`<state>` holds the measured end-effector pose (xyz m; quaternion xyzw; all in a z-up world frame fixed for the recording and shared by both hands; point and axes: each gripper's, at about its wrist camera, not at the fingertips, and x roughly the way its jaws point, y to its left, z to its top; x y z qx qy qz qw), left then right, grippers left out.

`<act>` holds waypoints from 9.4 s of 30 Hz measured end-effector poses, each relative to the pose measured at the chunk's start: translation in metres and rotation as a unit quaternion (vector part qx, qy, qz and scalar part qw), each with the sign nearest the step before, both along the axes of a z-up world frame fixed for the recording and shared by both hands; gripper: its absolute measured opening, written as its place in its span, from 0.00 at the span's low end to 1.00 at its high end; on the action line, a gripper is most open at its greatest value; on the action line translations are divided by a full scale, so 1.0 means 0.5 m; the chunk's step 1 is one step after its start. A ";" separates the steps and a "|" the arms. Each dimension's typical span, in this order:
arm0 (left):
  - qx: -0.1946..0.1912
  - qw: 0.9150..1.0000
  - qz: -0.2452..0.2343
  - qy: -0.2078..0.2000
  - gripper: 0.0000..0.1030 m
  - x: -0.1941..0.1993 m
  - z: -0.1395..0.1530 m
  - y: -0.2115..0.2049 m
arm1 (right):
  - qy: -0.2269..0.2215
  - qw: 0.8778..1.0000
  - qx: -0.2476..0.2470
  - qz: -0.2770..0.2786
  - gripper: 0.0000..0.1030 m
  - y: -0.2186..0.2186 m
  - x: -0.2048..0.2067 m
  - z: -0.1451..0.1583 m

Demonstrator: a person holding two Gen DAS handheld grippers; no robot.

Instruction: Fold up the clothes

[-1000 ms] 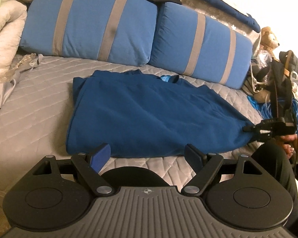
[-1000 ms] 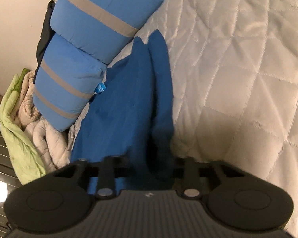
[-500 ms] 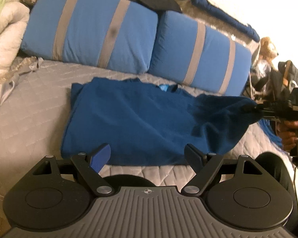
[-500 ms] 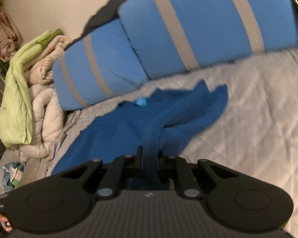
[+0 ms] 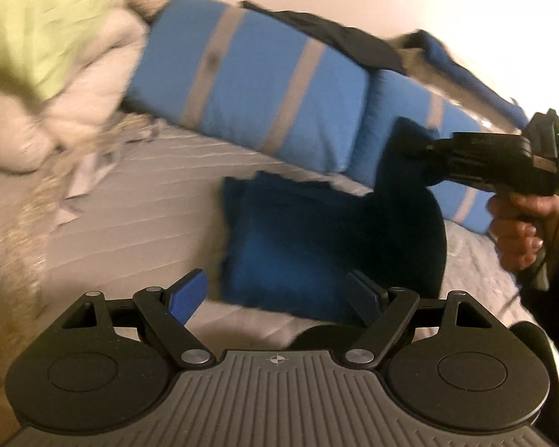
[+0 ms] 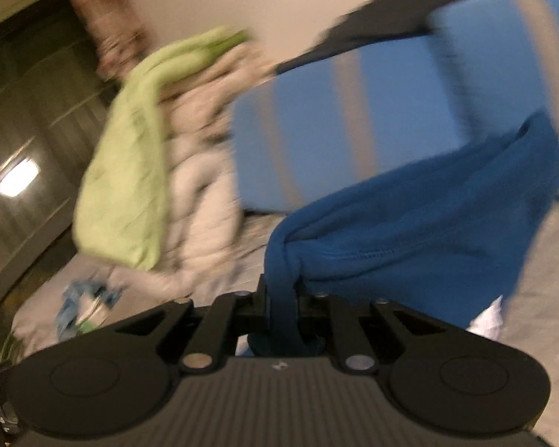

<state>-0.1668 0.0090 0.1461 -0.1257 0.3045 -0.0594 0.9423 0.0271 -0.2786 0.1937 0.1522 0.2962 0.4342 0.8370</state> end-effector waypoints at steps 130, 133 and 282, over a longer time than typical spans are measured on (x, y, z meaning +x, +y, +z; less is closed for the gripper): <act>-0.361 0.893 -0.129 0.237 0.49 0.395 -0.284 0.133 | 0.136 0.975 -0.079 -0.156 0.98 -0.091 0.171 -0.274; -0.356 0.899 -0.128 0.222 0.45 0.387 -0.284 0.134 | 0.150 0.973 -0.070 -0.158 0.98 -0.091 0.197 -0.286; 0.116 0.984 -0.058 -0.119 0.76 -0.010 0.384 0.073 | -0.103 0.848 -0.236 -0.463 1.00 -0.957 -0.272 0.328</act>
